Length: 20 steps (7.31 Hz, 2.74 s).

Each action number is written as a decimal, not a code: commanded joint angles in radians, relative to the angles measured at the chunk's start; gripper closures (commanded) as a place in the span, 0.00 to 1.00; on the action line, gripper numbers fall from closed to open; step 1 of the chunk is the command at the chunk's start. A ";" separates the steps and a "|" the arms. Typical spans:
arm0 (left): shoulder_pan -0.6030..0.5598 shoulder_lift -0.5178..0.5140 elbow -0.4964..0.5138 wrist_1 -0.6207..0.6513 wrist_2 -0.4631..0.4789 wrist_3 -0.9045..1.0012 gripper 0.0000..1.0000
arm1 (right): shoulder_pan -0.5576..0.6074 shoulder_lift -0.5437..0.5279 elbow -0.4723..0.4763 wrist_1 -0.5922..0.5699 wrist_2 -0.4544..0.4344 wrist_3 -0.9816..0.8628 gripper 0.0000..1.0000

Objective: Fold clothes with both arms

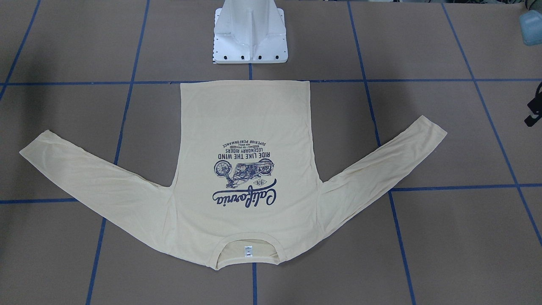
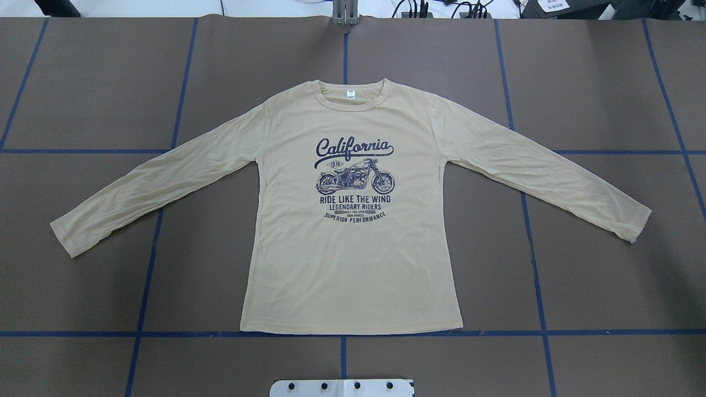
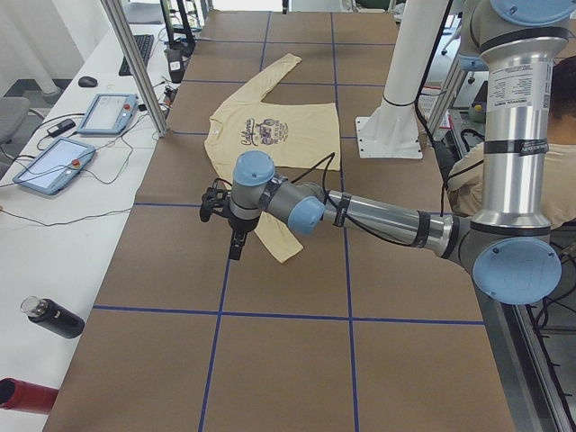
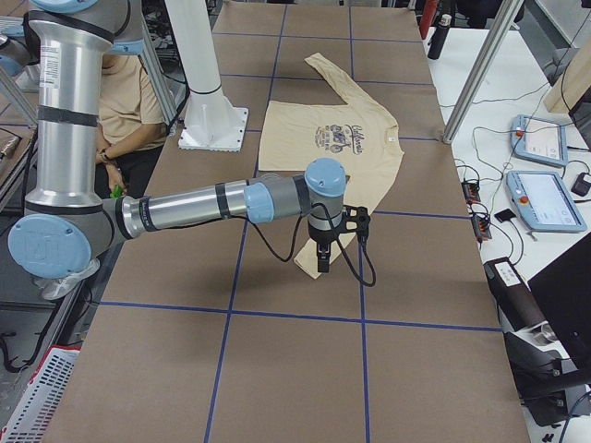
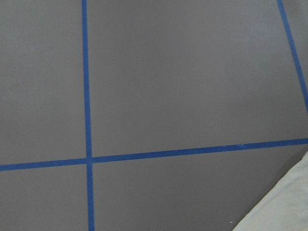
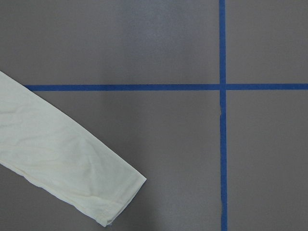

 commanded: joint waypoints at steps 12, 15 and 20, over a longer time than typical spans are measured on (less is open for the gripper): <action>0.075 0.012 0.003 -0.078 -0.046 0.016 0.00 | -0.291 0.090 -0.428 0.522 0.005 0.352 0.00; 0.075 0.012 0.002 -0.078 -0.046 0.016 0.00 | -0.299 0.090 -0.437 0.522 0.002 0.356 0.04; 0.075 0.013 0.000 -0.076 -0.043 0.015 0.00 | -0.309 0.090 -0.459 0.525 0.005 0.358 0.29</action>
